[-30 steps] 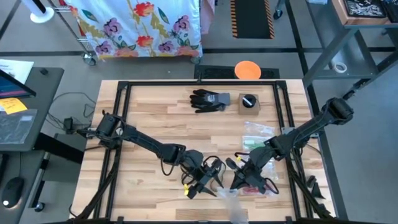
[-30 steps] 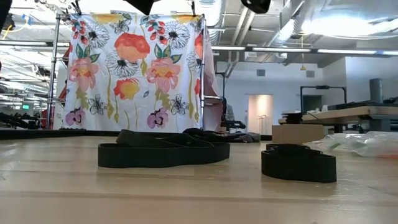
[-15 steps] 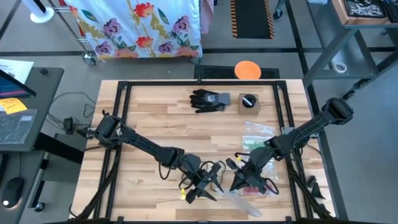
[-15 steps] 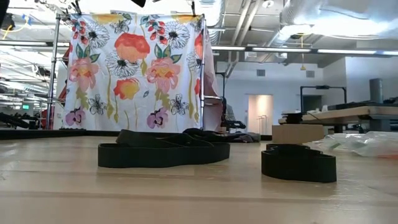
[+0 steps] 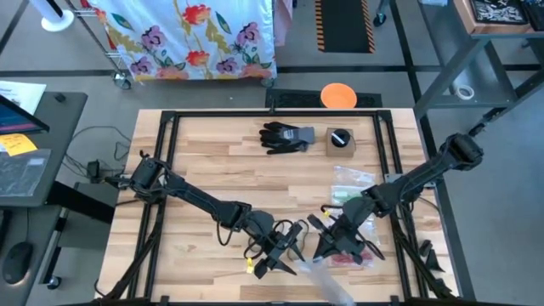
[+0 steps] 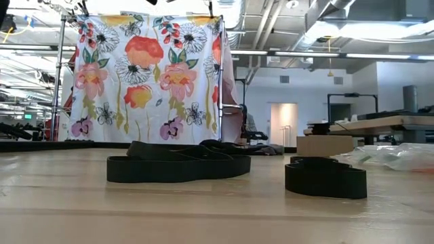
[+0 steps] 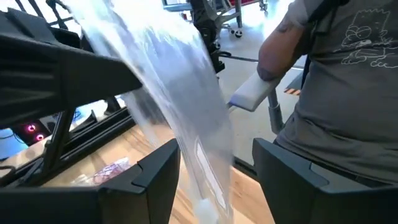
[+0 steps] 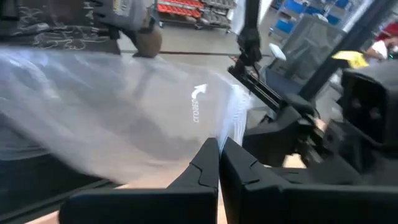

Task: Sort rubber bands
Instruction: Open the transparent zip bag

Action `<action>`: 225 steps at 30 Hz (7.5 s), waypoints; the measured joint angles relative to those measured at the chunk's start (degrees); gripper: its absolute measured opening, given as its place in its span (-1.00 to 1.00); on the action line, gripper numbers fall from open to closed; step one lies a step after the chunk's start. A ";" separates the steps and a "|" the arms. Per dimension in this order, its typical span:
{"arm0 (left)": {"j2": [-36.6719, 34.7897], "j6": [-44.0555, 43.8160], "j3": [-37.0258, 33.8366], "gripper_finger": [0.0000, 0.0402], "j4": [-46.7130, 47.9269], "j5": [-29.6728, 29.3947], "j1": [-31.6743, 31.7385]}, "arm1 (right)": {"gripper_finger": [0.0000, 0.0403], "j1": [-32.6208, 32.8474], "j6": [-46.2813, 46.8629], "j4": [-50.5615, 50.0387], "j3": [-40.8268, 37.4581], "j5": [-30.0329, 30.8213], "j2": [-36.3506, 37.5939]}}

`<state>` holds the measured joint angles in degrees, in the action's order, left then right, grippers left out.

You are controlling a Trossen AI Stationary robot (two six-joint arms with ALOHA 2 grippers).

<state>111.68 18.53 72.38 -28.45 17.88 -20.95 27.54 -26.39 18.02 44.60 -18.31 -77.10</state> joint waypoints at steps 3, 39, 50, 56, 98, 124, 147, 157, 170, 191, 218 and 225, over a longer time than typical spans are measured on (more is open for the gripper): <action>0.00 -0.28 0.00 -0.01 -0.34 0.53 0.00 | -1.00 -1.26 0.46 -0.81 0.00 0.10 0.00; -2.45 4.92 0.00 -1.00 -1.63 -0.24 -3.26 | -1.00 -2.94 -0.66 -11.94 0.02 0.21 -0.02; -2.55 4.81 0.00 -1.00 0.55 -3.05 -2.71 | -0.60 -4.96 14.61 -7.99 -0.04 2.75 -0.02; -5.65 4.67 0.00 -1.00 10.97 -11.63 -2.73 | -0.17 -6.61 16.80 -13.77 1.90 7.41 0.48; -7.58 -30.19 7.06 -1.00 60.65 -55.39 4.33 | 0.06 -12.89 39.24 -23.30 2.80 67.21 0.49; -2.45 -13.69 7.28 -1.00 53.42 -51.10 4.11 | -0.11 -17.94 34.54 -15.40 2.79 39.24 -5.71; -2.47 -7.04 7.28 -1.00 48.41 -54.47 2.69 | -0.68 -18.35 38.35 -24.50 2.80 34.67 -5.73; -2.51 -6.13 7.28 -1.00 48.39 -54.35 1.87 | -0.99 -19.46 36.41 -25.91 2.80 39.99 -5.36; -2.54 -5.49 7.28 -1.00 47.93 -52.66 1.36 | -1.00 -18.58 35.34 -24.49 2.80 52.42 -5.25; -2.56 -9.69 8.62 -1.00 53.69 -55.35 1.09 | -0.96 -6.79 33.37 -30.46 0.50 61.70 10.02; -24.76 -16.26 -18.38 -1.00 32.46 -33.09 7.11 | -0.37 -7.19 20.95 -19.21 -7.22 28.97 7.30; -20.58 -17.46 -14.05 -1.00 36.81 -39.07 7.45 | -0.13 -9.89 25.29 -5.61 -5.71 49.68 7.44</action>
<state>91.10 1.07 58.33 8.36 -21.19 -13.50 17.65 -1.10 12.41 38.89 31.37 -69.66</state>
